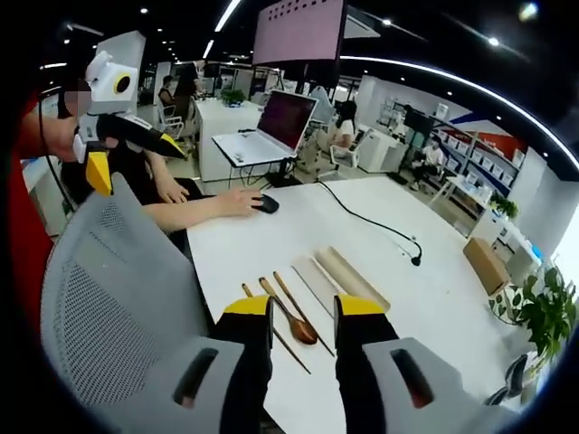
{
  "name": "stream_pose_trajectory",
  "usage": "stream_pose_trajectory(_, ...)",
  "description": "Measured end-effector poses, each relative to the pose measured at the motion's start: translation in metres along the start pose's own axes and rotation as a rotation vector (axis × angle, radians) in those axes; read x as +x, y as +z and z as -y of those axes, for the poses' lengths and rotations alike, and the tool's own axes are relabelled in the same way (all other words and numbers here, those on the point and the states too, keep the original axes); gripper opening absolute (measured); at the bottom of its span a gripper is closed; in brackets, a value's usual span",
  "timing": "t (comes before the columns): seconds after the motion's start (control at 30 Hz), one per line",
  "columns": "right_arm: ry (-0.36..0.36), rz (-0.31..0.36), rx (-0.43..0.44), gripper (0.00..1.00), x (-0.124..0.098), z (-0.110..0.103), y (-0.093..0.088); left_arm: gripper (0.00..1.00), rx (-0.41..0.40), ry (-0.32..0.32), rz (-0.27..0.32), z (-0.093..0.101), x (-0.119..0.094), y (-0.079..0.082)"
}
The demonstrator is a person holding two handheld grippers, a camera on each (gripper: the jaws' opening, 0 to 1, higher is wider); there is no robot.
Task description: Arrange the utensils inside the cutlery case until each visible utensil rests in its matching compartment.
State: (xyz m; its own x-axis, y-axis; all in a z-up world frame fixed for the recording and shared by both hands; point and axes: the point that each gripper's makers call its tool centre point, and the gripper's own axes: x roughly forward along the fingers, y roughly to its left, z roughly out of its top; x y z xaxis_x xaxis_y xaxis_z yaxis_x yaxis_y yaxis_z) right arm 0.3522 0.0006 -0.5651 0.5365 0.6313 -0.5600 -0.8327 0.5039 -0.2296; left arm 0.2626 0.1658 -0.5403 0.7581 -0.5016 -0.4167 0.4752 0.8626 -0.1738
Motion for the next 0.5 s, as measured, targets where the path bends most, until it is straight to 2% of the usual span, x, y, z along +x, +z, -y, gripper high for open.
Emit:
stream_pose_trajectory(0.3, 0.022, -0.015, -0.042, 0.25, 0.008, -0.005, 0.004, 0.94, 0.009, 0.004, -0.018, -0.002, 0.004, -0.005)
stream_pose_trajectory(0.5, 0.047, -0.020, -0.049, 0.25, 0.015, -0.011, 0.005, 0.94, 0.005, 0.019, -0.004, -0.010, 0.003, 0.000)
